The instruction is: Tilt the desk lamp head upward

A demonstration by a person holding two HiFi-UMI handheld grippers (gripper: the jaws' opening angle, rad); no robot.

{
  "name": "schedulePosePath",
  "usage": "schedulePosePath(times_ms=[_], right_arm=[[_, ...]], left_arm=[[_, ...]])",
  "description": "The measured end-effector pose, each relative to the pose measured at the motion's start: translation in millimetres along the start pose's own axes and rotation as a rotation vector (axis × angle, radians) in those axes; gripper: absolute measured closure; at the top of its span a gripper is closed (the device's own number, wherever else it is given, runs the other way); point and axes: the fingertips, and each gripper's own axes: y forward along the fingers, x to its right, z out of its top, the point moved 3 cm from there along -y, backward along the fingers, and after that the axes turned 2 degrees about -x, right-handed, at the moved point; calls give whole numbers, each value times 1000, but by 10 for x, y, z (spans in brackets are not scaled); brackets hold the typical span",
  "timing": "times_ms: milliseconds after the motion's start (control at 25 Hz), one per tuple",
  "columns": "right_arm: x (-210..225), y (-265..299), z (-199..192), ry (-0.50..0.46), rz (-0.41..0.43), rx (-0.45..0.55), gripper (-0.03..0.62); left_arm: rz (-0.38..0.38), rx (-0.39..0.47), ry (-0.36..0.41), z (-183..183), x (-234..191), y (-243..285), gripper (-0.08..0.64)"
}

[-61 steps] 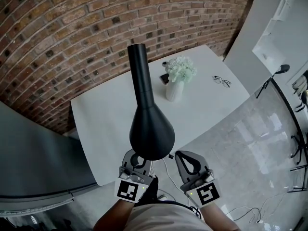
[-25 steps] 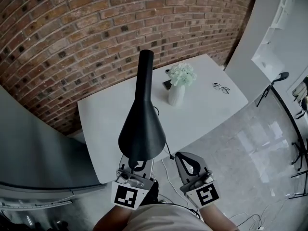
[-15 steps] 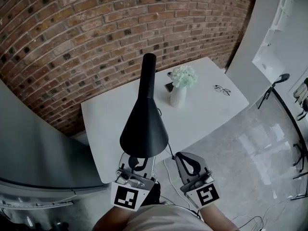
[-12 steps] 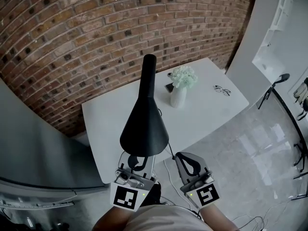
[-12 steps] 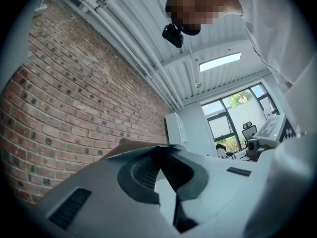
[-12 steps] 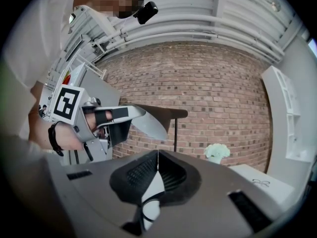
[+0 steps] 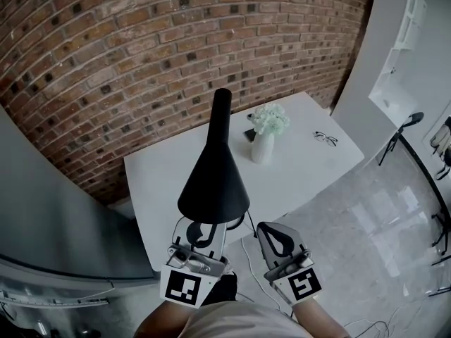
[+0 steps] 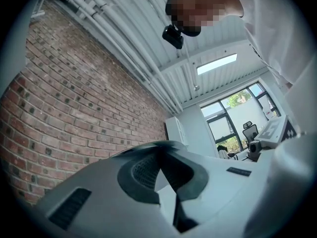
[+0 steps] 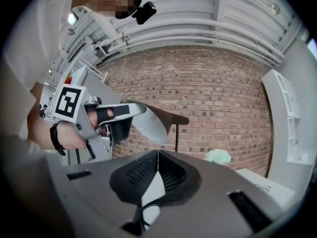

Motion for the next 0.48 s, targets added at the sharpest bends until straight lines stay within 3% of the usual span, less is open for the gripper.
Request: schedulePosePath(times_ms=[480], right_arm=[[22,-33,84,-27,-5,15,574]], left_arm=[[-3,33,16,192,-43,74,552]])
